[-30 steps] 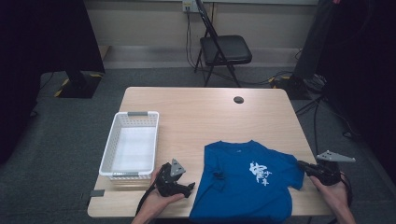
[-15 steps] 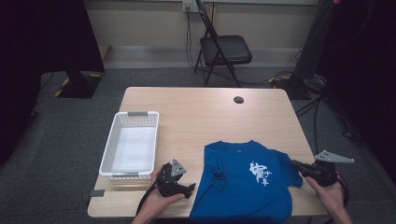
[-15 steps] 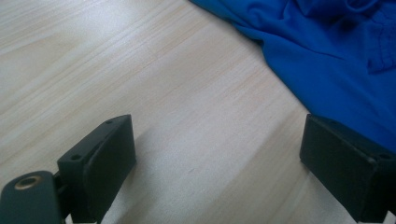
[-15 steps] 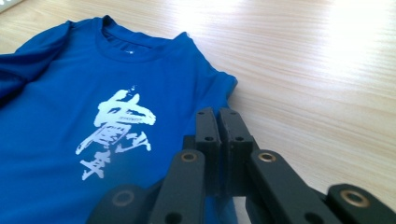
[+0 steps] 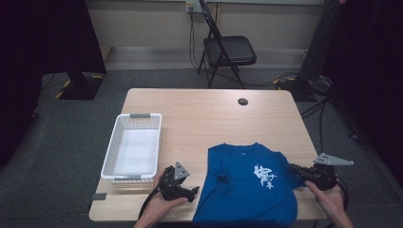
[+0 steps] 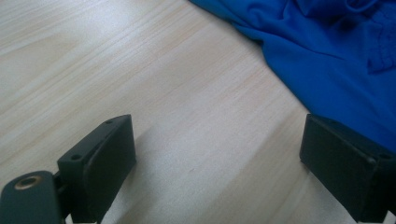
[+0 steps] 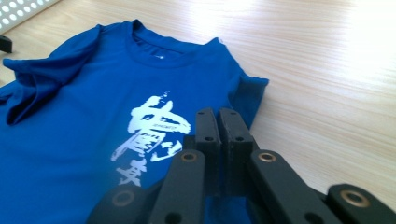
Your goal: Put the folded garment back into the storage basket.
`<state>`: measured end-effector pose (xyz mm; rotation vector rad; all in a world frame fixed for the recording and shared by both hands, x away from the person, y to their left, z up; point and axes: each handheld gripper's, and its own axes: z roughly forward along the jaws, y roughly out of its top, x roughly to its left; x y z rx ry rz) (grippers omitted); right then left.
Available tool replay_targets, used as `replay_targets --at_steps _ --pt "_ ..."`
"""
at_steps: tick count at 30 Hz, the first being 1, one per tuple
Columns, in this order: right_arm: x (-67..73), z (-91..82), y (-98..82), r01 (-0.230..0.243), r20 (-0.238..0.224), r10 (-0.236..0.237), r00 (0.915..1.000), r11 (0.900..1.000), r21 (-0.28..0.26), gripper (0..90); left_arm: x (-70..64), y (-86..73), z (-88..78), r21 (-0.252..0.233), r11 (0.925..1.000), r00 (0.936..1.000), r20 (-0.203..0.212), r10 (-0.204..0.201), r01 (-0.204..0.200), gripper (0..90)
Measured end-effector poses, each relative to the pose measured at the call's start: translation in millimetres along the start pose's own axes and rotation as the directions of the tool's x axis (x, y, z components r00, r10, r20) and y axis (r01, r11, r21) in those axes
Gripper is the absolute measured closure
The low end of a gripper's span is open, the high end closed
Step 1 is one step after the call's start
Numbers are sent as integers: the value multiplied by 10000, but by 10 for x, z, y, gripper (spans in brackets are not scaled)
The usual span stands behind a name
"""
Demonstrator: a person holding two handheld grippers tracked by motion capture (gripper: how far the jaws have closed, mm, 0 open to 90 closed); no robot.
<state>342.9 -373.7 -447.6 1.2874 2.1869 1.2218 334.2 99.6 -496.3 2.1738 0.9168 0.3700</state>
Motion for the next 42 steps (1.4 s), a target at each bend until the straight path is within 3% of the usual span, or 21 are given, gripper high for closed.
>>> replay_targets --at_steps 12,20,39,42 --pt "134 114 53 169 -372 -164 9992 9998 130 871 -2 -3 -1 -10 10000 10000 -21 -22 22 98" --pt "230 254 106 -13 -790 36 9969 9996 287 872 -3 4 -1 38 10000 10000 -36 -31 31 98" --pt "307 419 286 -29 -957 44 9954 9999 161 872 -7 8 -2 91 9999 9999 -111 -76 77 98" --pt "304 499 303 -39 -906 74 9959 9993 383 869 -9 6 -2 66 9999 9999 -111 -83 84 99"
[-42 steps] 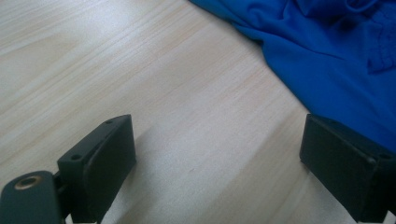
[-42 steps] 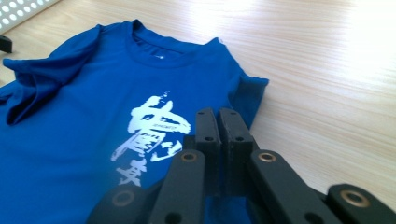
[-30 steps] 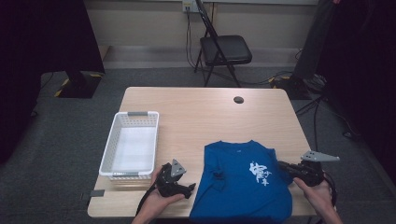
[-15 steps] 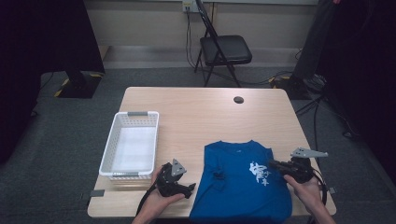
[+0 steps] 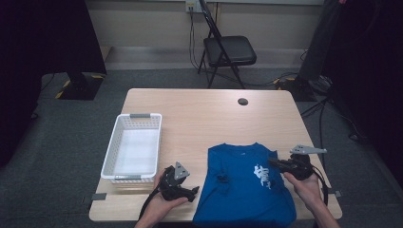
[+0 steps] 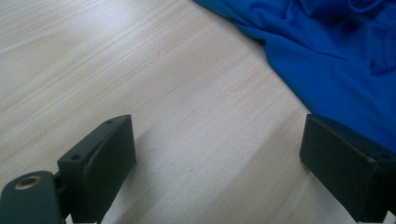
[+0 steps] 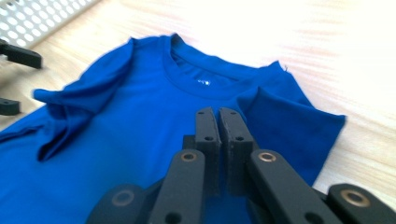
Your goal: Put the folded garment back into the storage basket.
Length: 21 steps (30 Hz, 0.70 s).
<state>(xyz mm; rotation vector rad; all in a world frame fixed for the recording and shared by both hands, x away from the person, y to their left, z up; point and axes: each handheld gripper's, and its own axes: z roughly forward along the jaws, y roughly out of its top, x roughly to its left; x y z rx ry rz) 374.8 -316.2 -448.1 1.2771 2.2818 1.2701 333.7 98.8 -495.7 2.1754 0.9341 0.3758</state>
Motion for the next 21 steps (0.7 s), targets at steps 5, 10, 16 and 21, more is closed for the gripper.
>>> replay_targets --at_steps 5,10,16,21 --pt "10 209 -6 307 170 -321 9993 9967 757 860 2 -2 1 -20 10000 10000 16 3 -3 98" --pt "52 325 14 496 100 -508 9987 9942 959 850 2 0 4 -10 10000 10000 0 11 -11 94" --pt "105 448 25 698 -43 -698 9976 9916 1088 824 5 1 18 -28 10000 10000 -46 -35 35 75" --pt "150 488 41 848 -468 -811 9956 9928 850 810 8 12 44 37 9999 9997 -195 -135 136 21"
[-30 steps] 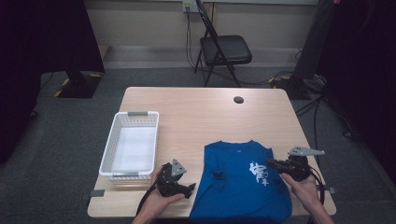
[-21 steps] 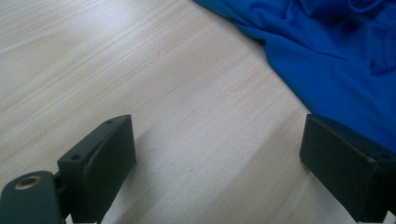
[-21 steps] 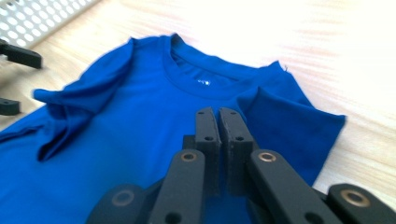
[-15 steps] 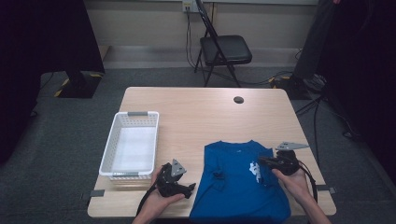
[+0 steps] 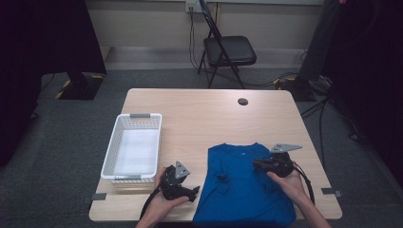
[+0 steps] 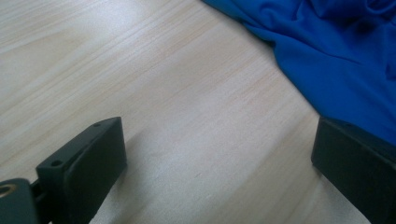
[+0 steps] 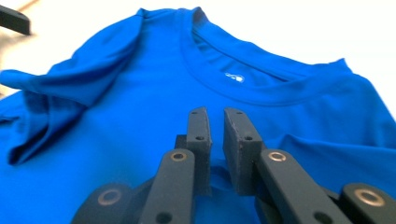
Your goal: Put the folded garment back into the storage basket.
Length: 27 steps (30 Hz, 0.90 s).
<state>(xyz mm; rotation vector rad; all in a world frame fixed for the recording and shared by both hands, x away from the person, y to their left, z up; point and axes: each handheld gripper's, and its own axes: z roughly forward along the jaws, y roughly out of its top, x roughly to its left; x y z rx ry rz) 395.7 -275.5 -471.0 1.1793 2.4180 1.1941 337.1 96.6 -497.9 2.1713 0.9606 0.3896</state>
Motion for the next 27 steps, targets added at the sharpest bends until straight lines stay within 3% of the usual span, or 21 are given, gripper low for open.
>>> replay_targets --at_steps 6,11,14,16,23,25,27 --pt "36 -68 23 -34 -238 25 9997 9993 -372 681 5 9 -11 125 9999 10000 3 29 -29 23" --pt "38 -192 18 -114 -246 103 9996 9988 -471 577 12 10 -41 159 9999 10000 -22 -59 59 76" --pt "46 -283 -11 -113 -107 109 9999 9989 -450 524 10 16 -70 185 9997 9999 -55 -132 133 166" --pt "58 -351 -50 50 -97 -54 9999 9990 -442 513 -10 27 -93 404 9991 9999 16 -111 110 156" --pt "54 -550 -195 161 128 -154 9998 9984 -544 475 -78 197 -200 -192 9997 9996 249 137 -132 166" --pt "37 -594 -175 148 220 -135 9997 9981 -606 427 -94 291 -204 -270 9992 9992 255 294 -288 165" --pt "23 -631 -126 99 513 -64 9987 9976 -680 340 -118 391 -193 -557 9971 9986 101 521 -514 224"
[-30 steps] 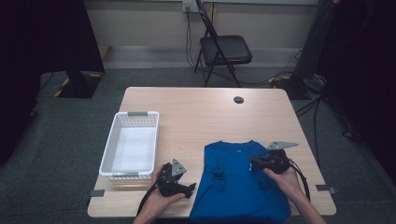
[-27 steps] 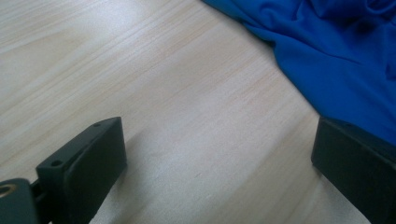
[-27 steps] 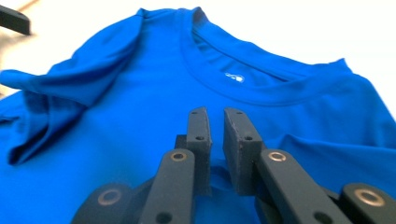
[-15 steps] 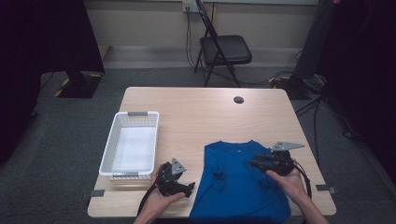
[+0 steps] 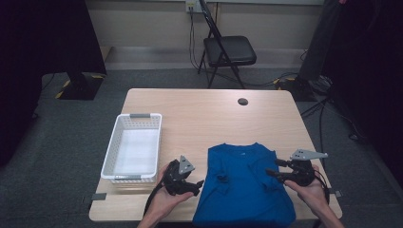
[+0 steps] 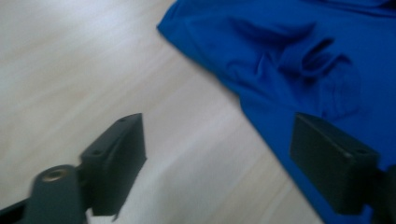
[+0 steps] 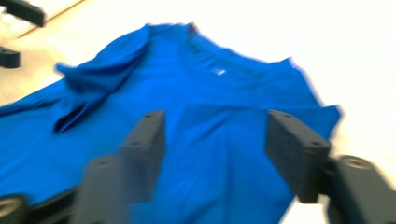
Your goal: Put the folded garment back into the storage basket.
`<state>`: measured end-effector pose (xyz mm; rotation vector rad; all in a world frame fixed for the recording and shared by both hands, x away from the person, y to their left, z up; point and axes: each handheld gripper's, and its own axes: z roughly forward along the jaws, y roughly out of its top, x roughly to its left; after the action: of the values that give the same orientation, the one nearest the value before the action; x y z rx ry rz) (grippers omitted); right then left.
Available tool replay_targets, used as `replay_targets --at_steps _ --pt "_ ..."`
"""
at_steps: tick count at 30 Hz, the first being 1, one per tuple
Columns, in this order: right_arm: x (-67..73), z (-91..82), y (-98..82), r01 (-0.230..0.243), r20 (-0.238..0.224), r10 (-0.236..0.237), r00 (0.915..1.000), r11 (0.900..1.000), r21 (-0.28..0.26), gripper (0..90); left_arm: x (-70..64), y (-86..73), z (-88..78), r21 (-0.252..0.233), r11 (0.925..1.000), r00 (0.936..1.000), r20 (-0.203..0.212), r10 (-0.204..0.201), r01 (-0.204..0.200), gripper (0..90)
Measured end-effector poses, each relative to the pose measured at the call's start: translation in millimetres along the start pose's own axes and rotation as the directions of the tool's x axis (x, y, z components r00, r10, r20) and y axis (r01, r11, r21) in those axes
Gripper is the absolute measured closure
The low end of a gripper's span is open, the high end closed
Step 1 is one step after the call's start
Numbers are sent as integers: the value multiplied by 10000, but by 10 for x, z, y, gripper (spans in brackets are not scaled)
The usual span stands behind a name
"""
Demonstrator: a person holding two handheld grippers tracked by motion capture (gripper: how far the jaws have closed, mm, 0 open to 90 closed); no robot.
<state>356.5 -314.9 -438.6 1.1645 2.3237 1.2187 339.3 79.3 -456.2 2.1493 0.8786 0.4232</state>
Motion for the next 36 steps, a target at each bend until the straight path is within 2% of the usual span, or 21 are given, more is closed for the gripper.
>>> replay_targets --at_steps 1,5,7,10,15,17,19,22,25,29,32,34,36 --pt "-6 -15 31 -45 170 47 9998 9999 -107 321 -2 54 19 -126 9999 10000 -19 26 -26 250" --pt "-50 -32 126 -130 256 145 9996 9982 -591 284 -16 230 152 -520 9985 9997 201 -155 165 220" --pt "-67 0 127 -56 73 62 10000 9970 -770 303 -42 274 252 -485 9987 9994 334 -126 142 220" --pt "-83 110 81 -43 189 57 9998 9975 -709 330 -95 297 423 -205 9997 9987 490 110 -100 221" --pt "-78 306 -17 172 503 -176 9986 9998 93 374 -179 291 605 236 9984 9950 860 500 -522 234" --pt "-73 369 -57 222 581 -245 9980 9990 391 373 -201 291 652 369 9971 9951 763 630 -659 238" --pt "-82 414 -86 289 712 -332 9969 9977 608 373 -193 305 668 236 9985 9958 795 465 -485 239" --pt "-103 441 -98 262 883 -324 9956 9971 708 373 -175 337 694 301 9982 9963 698 501 -523 241" --pt "-120 463 -110 275 926 -349 9951 9964 796 413 -153 344 755 240 9992 9965 775 307 -326 242" --pt "-124 504 -120 289 988 -378 9944 9955 902 409 -139 332 849 332 9992 9968 773 203 -229 242" --pt "-108 557 -137 364 1094 -486 9928 9931 1113 378 -129 328 892 251 9995 9973 718 155 -173 241" --pt "-87 581 -145 355 1268 -501 9907 9927 1152 302 -130 317 900 254 9994 9971 735 216 -235 231" --pt "-76 595 -145 368 1331 -527 9897 9922 1195 277 -134 309 901 208 9995 9970 737 225 -240 228"
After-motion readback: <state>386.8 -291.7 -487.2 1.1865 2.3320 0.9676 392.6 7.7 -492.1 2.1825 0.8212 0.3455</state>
